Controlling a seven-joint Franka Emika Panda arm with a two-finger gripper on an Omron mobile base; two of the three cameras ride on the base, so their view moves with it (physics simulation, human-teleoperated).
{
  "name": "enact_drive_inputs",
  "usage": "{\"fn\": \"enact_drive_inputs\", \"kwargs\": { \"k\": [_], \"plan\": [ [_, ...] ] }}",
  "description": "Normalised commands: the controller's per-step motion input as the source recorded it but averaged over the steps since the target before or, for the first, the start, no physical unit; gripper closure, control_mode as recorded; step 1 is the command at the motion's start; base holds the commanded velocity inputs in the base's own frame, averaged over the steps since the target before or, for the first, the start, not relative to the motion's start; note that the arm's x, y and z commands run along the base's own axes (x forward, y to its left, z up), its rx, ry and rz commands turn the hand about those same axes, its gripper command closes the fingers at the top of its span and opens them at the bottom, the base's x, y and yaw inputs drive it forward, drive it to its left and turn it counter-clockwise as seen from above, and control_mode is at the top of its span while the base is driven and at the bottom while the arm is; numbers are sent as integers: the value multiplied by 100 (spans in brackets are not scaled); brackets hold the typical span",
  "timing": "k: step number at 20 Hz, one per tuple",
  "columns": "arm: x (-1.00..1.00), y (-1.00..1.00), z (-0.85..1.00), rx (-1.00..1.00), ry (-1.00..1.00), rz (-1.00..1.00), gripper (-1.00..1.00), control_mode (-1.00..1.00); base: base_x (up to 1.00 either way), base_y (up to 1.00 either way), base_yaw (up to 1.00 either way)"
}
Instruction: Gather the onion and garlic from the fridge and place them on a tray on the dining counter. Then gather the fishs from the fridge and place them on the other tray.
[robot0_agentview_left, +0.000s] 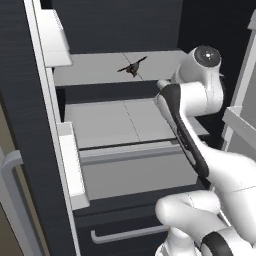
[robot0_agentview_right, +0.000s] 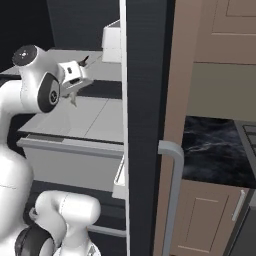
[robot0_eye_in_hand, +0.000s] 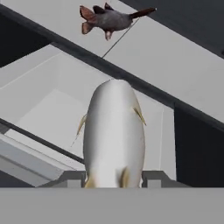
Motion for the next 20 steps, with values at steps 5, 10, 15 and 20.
{"fn": "enact_drive_inputs", "kwargs": {
  "k": [5,10,15,20],
  "plan": [
    [-98,3,0,0,0,-1,100,-100,0,0,0],
    [-99,3,-12,0,0,0,100,-100,0,0,0],
    [-98,5,-22,0,0,-1,100,-100,0,0,0],
    [-89,1,-28,0,0,0,100,-100,0,0,0]
  ]
}}
